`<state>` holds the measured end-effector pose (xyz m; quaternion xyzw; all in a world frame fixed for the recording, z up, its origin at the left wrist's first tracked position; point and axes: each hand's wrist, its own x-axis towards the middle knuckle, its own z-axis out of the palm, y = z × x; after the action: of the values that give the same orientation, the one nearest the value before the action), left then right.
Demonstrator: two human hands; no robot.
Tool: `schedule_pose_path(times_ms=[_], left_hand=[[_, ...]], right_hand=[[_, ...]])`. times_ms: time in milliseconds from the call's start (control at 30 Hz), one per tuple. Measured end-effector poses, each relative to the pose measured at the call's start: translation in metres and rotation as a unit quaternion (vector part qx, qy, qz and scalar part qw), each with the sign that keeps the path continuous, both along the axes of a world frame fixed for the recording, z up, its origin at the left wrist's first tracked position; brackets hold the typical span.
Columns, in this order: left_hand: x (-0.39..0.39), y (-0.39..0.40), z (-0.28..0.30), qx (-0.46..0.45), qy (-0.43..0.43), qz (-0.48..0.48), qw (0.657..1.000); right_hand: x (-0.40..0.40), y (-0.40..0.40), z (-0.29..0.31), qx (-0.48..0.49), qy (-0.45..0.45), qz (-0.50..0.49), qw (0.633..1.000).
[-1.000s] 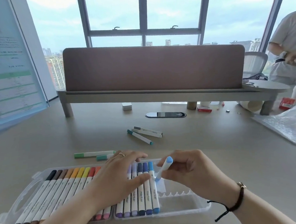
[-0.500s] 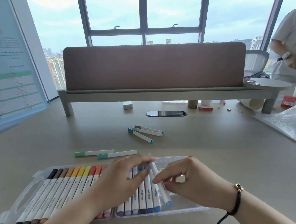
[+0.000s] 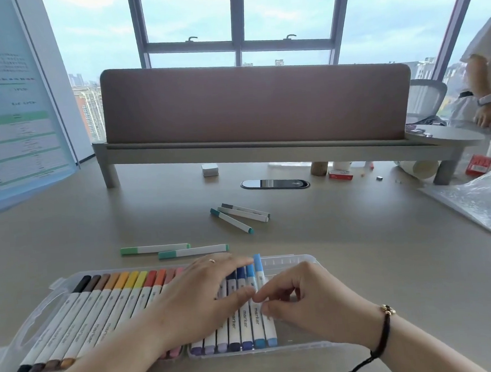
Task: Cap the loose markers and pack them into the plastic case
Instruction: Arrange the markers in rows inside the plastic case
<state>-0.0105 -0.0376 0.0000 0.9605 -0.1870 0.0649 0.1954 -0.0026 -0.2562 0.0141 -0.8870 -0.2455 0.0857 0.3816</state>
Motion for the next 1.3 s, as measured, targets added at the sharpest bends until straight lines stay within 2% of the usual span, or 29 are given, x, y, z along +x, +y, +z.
schedule_pose_path(times_ms=[233, 700, 1000, 1167, 1300], left_hand=[[0.005, 0.003, -0.007, 0.018, -0.004, 0.010, 1.000], [0.005, 0.002, -0.005, 0.038, 0.008, 0.011, 0.999], [0.004, 0.002, -0.001, 0.061, 0.057, 0.031, 0.996], [0.004, 0.007, 0.003, 0.055, 0.073, 0.030, 0.995], [0.004, 0.010, 0.004, 0.047, 0.077, 0.035, 0.995]], right_hand=[[0.004, -0.006, 0.001, -0.045, -0.029, -0.005, 0.999], [0.013, -0.001, -0.008, -0.055, -0.060, -0.009, 0.997], [0.012, -0.001, -0.012, 0.005, -0.024, -0.021, 0.999], [0.012, 0.005, -0.014, 0.008, -0.028, -0.029, 0.999], [0.013, 0.010, -0.008, 0.016, 0.005, -0.024, 1.000]])
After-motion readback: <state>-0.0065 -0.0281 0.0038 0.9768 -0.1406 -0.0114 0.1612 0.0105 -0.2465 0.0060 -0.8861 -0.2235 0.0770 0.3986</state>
